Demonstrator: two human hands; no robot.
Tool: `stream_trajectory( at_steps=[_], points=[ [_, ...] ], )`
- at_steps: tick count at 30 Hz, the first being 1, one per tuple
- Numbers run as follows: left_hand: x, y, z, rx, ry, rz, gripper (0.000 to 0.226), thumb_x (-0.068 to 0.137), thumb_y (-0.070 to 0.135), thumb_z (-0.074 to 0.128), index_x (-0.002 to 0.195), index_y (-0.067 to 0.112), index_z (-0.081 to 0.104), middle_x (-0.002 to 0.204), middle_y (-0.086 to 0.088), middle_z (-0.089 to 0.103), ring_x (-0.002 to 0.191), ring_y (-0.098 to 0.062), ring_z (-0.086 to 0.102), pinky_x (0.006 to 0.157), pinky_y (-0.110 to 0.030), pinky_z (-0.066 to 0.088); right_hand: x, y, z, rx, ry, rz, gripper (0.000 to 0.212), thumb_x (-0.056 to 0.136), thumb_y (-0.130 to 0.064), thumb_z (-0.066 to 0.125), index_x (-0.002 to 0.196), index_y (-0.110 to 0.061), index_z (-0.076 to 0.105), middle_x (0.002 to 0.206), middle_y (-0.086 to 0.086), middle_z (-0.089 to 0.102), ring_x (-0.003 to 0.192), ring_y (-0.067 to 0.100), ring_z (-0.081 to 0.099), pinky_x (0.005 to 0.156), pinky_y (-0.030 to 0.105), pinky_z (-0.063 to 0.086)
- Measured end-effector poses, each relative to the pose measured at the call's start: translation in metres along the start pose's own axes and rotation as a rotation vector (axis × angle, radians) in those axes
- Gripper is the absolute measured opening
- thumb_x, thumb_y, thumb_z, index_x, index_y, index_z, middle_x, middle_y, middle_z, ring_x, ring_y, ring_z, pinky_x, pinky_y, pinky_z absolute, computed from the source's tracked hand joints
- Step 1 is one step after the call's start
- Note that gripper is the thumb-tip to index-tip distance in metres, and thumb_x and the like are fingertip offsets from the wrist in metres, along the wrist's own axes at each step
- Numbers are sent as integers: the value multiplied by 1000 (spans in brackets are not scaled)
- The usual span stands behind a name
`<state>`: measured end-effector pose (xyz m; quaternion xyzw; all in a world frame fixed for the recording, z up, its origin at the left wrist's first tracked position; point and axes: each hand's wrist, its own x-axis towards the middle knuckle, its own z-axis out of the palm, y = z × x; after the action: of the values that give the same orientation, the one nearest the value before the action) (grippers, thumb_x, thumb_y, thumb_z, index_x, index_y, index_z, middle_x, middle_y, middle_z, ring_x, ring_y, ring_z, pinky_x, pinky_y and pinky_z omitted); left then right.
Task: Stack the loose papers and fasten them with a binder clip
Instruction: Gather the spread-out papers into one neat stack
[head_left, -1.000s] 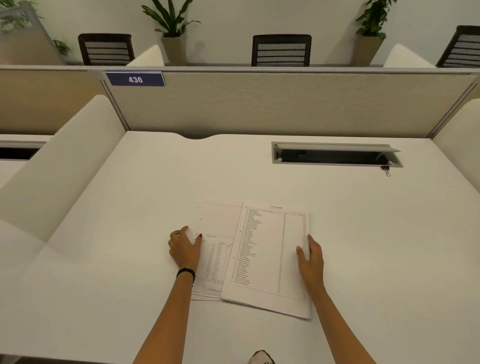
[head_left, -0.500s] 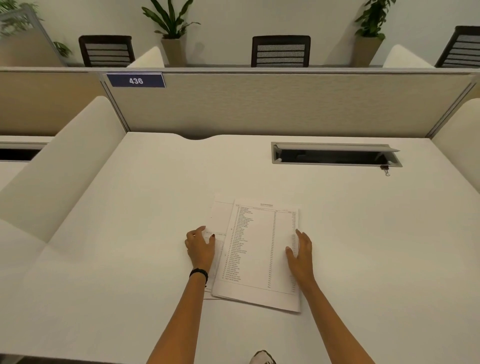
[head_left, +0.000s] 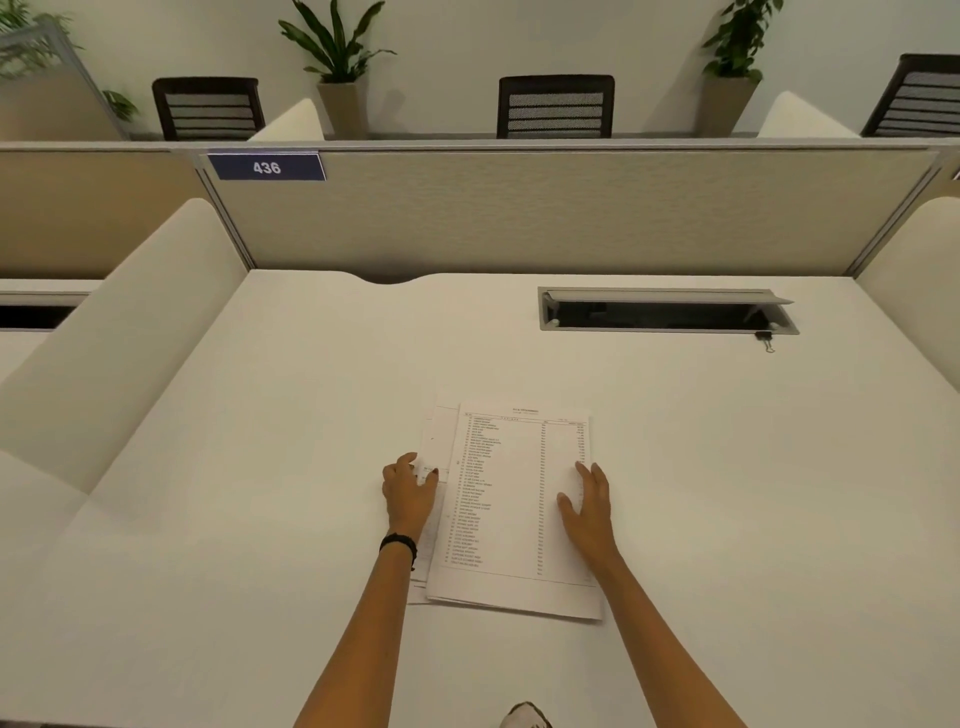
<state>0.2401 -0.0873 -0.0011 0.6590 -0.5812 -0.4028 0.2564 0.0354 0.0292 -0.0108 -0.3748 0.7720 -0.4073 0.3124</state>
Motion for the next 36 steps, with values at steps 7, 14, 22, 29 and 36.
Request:
stream_trajectory(
  at_steps=[7,14,22,29,36],
  points=[
    [-4,3,3,-50,-71,-11,49,86,20,61,129,9,42,130,-16,39,118,-29,46,105,-44,38,1,-6,-2,47,-80,-17,55,92,-13,49,142,-10,26,153,9,16,142,22,15,114,32,15],
    [0,5,-4,-136,-84,-83,42,87,17,59,125,9,45,129,-16,41,116,-28,47,100,-37,40,2,-4,-4,33,4,28,57,92,-12,49,142,-8,23,154,11,12,142,24,13,114,37,16],
    [0,12,5,-217,-152,-132,44,87,16,60,127,6,44,117,-9,48,104,-19,49,91,-27,39,6,-8,4,29,-43,13,56,91,-10,51,142,-9,26,154,10,14,142,23,15,115,36,16],
    [-1,15,5,-315,-250,-106,20,89,15,57,108,15,49,114,-10,60,94,-19,58,73,-23,48,9,-6,-1,17,-79,-15,57,91,-9,51,141,-8,25,152,10,19,141,22,19,112,28,16],
    [-12,31,11,-402,-235,48,20,93,12,50,108,24,46,109,-5,61,88,-15,61,60,-13,53,14,-9,-9,189,13,65,56,90,-7,51,141,-13,28,147,8,33,135,22,34,111,34,29]
  ],
)
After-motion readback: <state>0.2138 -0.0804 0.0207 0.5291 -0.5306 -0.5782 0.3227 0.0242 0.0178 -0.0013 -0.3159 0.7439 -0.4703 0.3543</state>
